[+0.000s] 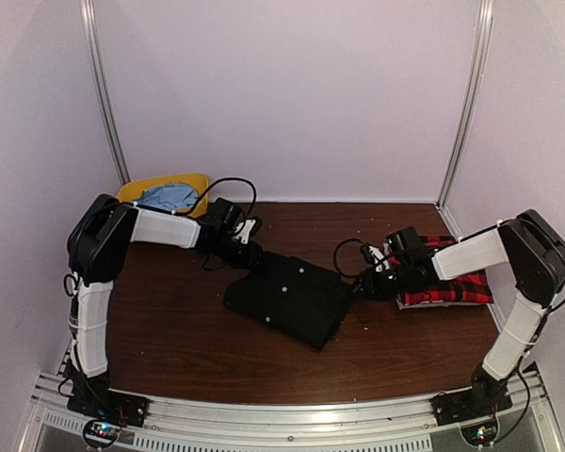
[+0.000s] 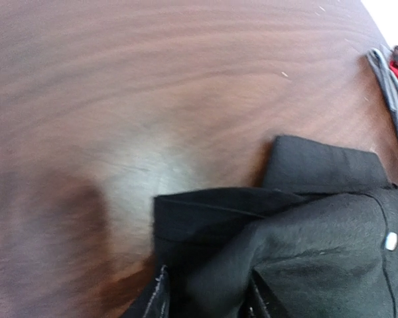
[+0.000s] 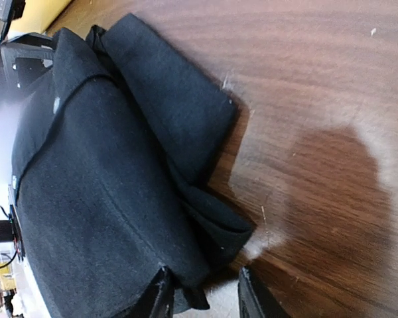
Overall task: Fold and stack the long sleeve shirts
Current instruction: Fold the 2/3-rectangle-folded shirt at the center of the board, then smooth out the square-folded shirt at the center of the board.
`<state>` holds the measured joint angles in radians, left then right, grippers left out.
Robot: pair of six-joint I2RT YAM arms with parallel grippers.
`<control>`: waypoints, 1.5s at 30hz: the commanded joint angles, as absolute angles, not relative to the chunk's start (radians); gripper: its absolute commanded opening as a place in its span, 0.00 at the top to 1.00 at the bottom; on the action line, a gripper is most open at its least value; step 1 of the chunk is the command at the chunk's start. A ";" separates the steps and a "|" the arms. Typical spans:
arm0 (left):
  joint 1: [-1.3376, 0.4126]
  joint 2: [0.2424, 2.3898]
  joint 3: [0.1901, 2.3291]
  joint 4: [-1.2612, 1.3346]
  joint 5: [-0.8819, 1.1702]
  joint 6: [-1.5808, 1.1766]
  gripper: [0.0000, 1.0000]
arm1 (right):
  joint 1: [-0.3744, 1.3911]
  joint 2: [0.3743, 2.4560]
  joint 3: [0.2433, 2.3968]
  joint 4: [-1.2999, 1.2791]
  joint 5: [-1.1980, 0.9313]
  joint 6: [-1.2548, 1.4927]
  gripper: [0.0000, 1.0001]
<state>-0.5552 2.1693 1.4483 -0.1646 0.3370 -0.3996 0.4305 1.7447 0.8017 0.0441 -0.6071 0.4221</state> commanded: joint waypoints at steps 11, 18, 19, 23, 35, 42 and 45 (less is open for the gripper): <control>-0.541 1.897 1.288 -0.034 0.150 -0.443 0.44 | 0.479 1.536 0.847 -0.031 -0.489 0.365 0.51; -0.562 1.750 1.038 0.252 0.436 -0.552 0.44 | 0.573 1.623 0.935 0.073 -0.620 0.399 0.51; -0.574 1.735 1.003 0.294 0.464 -0.571 0.44 | 0.581 1.650 0.943 0.098 -0.647 0.413 0.50; -0.645 1.720 0.915 0.454 0.527 -0.632 0.45 | 0.593 1.729 0.944 0.251 -0.739 0.496 0.51; -0.733 1.980 0.951 0.510 0.480 -0.701 0.50 | 0.571 1.940 0.887 0.454 -0.809 0.603 0.52; -0.734 2.045 0.876 0.563 0.439 -0.687 0.50 | 0.561 1.962 0.846 0.459 -0.800 0.587 0.53; -0.735 2.025 0.859 0.569 0.431 -0.665 0.49 | 0.561 1.921 0.852 0.407 -0.786 0.552 0.53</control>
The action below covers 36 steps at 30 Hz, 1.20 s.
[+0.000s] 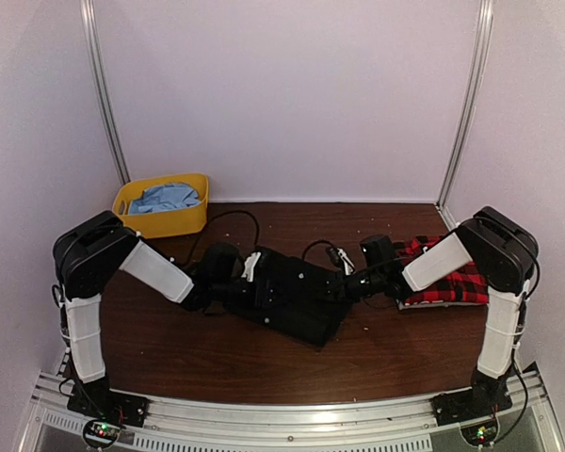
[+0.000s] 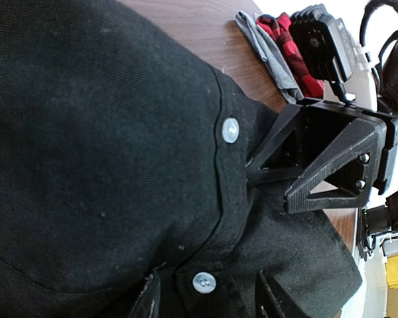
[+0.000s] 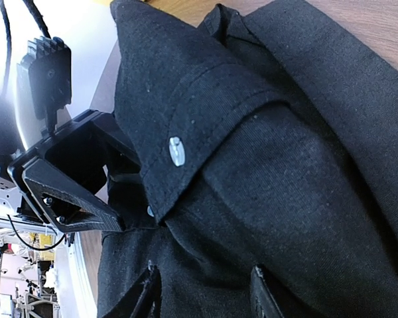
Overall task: Fold and stack the long sleeve shirts
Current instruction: Smooth out the square-folded shirt at the center of the board, then pick up the square-folded shirt from the center of the board.
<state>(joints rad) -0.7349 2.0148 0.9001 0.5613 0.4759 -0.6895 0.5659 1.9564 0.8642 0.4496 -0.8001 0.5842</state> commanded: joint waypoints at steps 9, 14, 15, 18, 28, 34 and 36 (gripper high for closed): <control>-0.735 1.860 0.830 0.562 0.393 -0.605 0.47 | 0.561 1.767 0.952 0.129 -0.661 0.364 0.33; -0.734 1.760 0.791 0.560 0.353 -0.594 0.46 | 0.556 1.795 1.071 -0.032 -0.610 0.252 0.14; -0.735 1.739 0.778 0.561 0.344 -0.592 0.46 | 0.553 1.812 1.111 -0.061 -0.605 0.236 0.12; -0.735 1.686 0.735 0.565 0.320 -0.596 0.46 | 0.540 1.875 1.207 -0.126 -0.605 0.193 0.10; -0.747 1.548 0.582 0.581 0.271 -0.644 0.46 | 0.502 2.160 1.510 -0.334 -0.799 0.057 0.04; -0.775 1.475 0.492 0.571 0.233 -0.664 0.46 | 0.497 2.221 1.552 -0.371 -0.813 0.023 0.04; -0.780 1.459 0.462 0.571 0.225 -0.670 0.46 | 0.493 2.234 1.561 -0.386 -0.817 0.015 0.05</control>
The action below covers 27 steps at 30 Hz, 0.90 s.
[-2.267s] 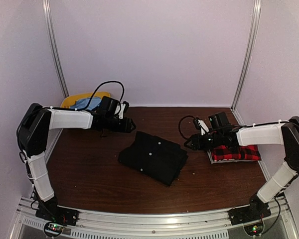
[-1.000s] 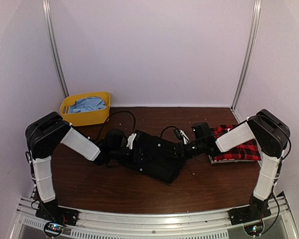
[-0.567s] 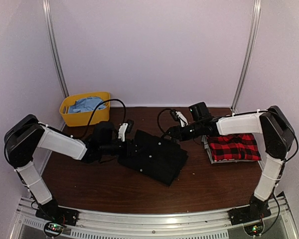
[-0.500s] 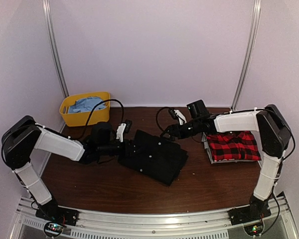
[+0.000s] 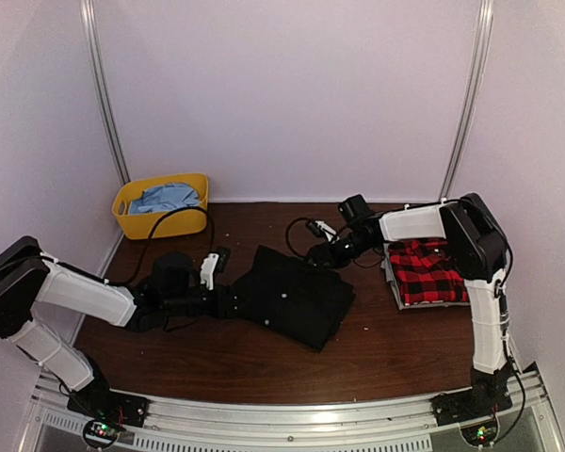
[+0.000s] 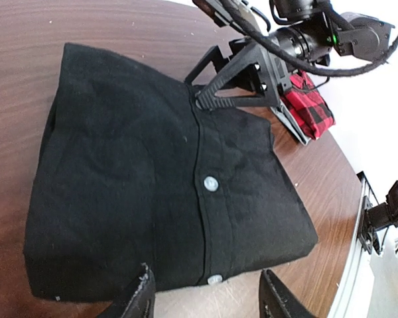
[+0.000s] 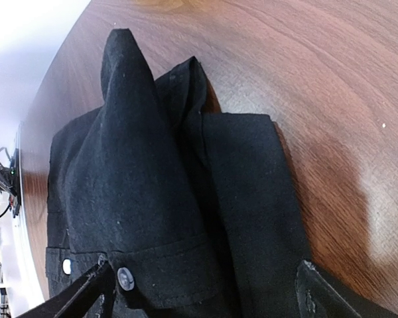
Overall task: Fold and stack the long sleeve shirts
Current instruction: Pick up the square-folded shirt from the center of the board.
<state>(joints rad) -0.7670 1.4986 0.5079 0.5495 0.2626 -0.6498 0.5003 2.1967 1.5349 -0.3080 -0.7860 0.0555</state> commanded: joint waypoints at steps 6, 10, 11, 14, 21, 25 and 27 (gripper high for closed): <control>-0.802 1.424 0.392 0.571 0.202 -0.699 0.46 | 0.492 2.264 1.568 -0.454 -0.906 -0.035 0.08; -0.827 1.413 0.371 0.566 0.176 -0.713 0.46 | 0.495 2.263 1.564 -0.493 -0.945 -0.055 0.13; -0.831 1.417 0.371 0.563 0.170 -0.715 0.46 | 0.495 2.264 1.561 -0.497 -0.961 -0.058 0.15; -0.834 1.442 0.373 0.568 0.159 -0.720 0.46 | 0.501 2.272 1.555 -0.499 -0.998 -0.054 0.22; -0.834 1.519 0.409 0.558 0.119 -0.725 0.47 | 0.536 2.300 1.521 -0.456 -1.085 -0.031 0.34; -0.835 1.559 0.443 0.525 0.122 -0.725 0.49 | 0.549 2.311 1.492 -0.395 -1.134 0.000 0.39; -0.834 1.567 0.452 0.511 0.120 -0.730 0.50 | 0.556 2.311 1.476 -0.360 -1.156 0.049 0.41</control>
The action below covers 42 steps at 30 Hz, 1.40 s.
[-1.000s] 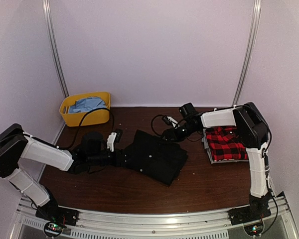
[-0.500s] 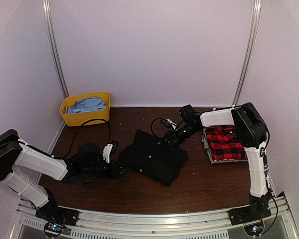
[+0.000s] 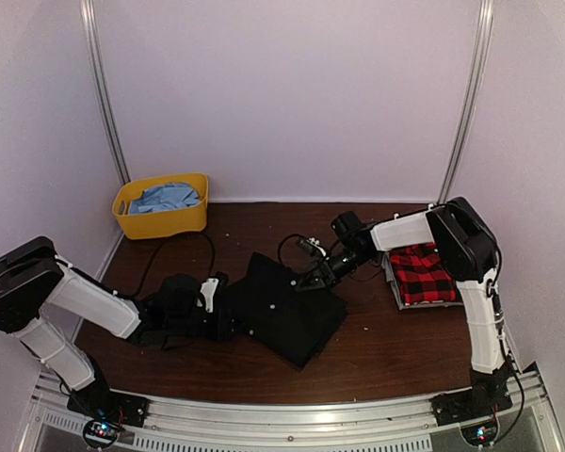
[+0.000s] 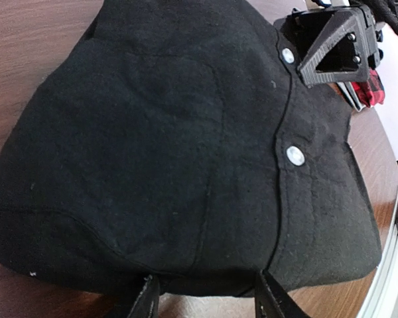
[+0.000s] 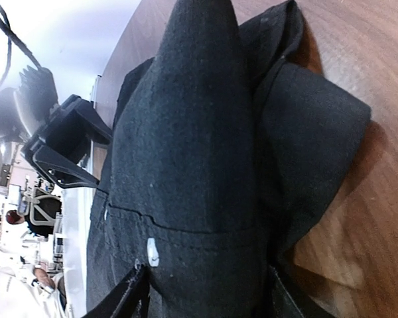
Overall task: Fold and stack the long sleeve shirts
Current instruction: Pick up the square-folded shirt from the center of the board, then turn over the square-folded shirt at the center of the board.
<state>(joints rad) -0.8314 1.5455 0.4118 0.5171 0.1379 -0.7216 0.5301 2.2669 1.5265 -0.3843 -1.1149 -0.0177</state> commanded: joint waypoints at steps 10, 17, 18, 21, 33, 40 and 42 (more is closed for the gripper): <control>-0.836 1.567 0.460 0.491 0.128 -0.734 0.52 | 0.593 2.329 1.453 -0.297 -1.209 0.095 0.50; -0.836 1.524 0.444 0.467 0.088 -0.740 0.52 | 0.577 2.283 1.425 -0.251 -1.274 0.119 0.73; -0.836 1.509 0.440 0.459 0.071 -0.742 0.51 | 0.570 2.265 1.413 -0.245 -1.274 0.122 0.78; -0.836 1.456 0.432 0.418 0.018 -0.744 0.48 | 0.550 2.185 1.353 -0.208 -1.268 0.147 1.00; -0.835 1.093 0.478 0.075 -0.315 -0.752 0.15 | 0.444 1.694 1.228 -0.591 -0.646 0.080 1.00; -0.833 0.921 0.488 -0.042 -0.424 -0.756 0.02 | 0.454 1.573 1.398 -0.876 -0.110 0.114 1.00; -0.832 0.908 0.490 -0.070 -0.445 -0.765 0.02 | 0.463 1.577 1.461 -0.949 0.014 0.126 1.00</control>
